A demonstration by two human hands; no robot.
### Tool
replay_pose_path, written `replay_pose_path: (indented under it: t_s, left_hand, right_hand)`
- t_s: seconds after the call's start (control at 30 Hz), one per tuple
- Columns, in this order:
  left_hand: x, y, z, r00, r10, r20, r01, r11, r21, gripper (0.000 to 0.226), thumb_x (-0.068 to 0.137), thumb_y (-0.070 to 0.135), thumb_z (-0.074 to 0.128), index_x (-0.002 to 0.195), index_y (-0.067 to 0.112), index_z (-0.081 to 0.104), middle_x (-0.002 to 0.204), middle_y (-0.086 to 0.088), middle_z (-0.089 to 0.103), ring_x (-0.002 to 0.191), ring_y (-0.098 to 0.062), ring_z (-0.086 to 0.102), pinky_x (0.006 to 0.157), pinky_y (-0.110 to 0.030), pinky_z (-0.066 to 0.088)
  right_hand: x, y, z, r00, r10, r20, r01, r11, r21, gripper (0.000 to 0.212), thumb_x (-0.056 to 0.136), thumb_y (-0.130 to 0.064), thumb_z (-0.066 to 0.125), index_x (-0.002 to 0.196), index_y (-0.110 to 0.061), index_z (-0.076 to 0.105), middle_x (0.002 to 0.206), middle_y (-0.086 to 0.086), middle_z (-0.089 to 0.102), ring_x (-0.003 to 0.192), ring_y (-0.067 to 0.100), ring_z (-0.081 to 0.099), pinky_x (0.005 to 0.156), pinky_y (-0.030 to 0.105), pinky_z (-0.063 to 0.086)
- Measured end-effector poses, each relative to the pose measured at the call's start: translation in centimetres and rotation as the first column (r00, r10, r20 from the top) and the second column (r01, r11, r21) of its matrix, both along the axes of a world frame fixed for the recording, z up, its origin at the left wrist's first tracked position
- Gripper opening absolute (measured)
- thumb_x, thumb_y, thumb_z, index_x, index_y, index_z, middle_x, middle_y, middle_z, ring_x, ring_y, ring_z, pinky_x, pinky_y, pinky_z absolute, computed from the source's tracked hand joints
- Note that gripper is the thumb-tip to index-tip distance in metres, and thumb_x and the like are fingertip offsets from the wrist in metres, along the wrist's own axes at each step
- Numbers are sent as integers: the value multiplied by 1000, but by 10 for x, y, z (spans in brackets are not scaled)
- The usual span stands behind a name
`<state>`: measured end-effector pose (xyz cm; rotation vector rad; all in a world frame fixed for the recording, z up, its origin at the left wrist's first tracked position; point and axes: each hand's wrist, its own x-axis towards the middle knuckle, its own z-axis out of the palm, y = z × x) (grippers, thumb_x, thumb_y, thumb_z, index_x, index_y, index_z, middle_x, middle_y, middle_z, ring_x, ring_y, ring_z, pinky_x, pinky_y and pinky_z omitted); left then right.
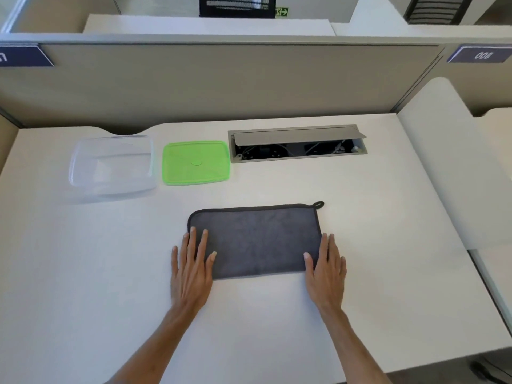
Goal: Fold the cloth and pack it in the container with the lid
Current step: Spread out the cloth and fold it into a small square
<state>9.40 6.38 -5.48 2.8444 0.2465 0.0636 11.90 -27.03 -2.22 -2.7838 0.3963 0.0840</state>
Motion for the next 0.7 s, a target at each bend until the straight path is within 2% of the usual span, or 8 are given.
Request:
replay_pose_path:
  t_s: [0.07,0.17,0.23,0.33,0.4,0.5,0.53,0.7]
  left_hand:
    - [-1,0,3,1000,8,19,-9,1000,14,67,116,50,28,178,24,19,187,-3,12,172,-27,21,138,-57,20]
    - [-1,-9,11,998,-9,56,9,1000,5,68,116,49,29,178,24,18,188,-3,11,173,-24,17,139,-56,18]
    - [0,-21,18,994,-64,93,65,998,-10,67,117,46,33,177,22,21,187,-4,14,173,-24,16,138,-55,19]
    - [2,-44,27,957,-245,158,253,967,-32,63,117,39,40,176,22,26,185,-2,22,173,-23,18,138,-52,20]
    - [1,-55,30,895,-415,164,422,907,-8,61,118,35,40,177,23,25,185,2,21,173,-20,15,139,-50,19]
    - [-1,-63,30,834,-532,143,539,842,-8,55,120,35,39,173,24,36,181,5,33,171,-18,22,137,-47,23]
    - [-1,-64,30,842,-518,150,529,847,-49,52,119,35,39,170,24,43,177,6,42,168,-17,30,134,-46,29]
    - [21,-59,65,941,-331,67,324,831,-452,40,118,44,42,153,39,60,139,16,75,126,-10,69,107,-43,57]
  right_hand:
    - [-1,0,10,993,-120,21,119,992,48,72,108,-39,59,168,-14,29,159,10,52,144,34,50,113,56,47]
    - [5,-1,25,958,-287,-10,287,952,104,54,101,-32,69,148,-11,55,130,14,67,123,38,55,95,52,48]
    - [10,-4,33,927,-365,-88,375,913,161,46,100,-39,71,135,-11,63,125,14,70,124,38,53,97,51,45]
    - [21,-10,34,852,-457,-255,517,813,270,61,93,-54,76,135,-13,62,126,10,72,133,38,50,104,52,43]
    - [28,-13,35,802,-501,-324,595,716,366,61,85,-58,83,124,-13,68,120,6,73,130,38,55,105,49,48]
    - [32,-11,45,806,-488,-336,584,555,593,41,81,-45,92,85,-9,73,88,4,74,92,29,66,79,38,56]
    - [32,-8,51,825,-469,-315,549,536,642,38,82,-37,93,83,-5,73,84,4,73,84,27,65,72,35,53]
    - [32,21,82,927,-347,-145,339,607,719,21,85,-26,87,96,-17,72,98,-1,78,94,22,73,84,41,62]
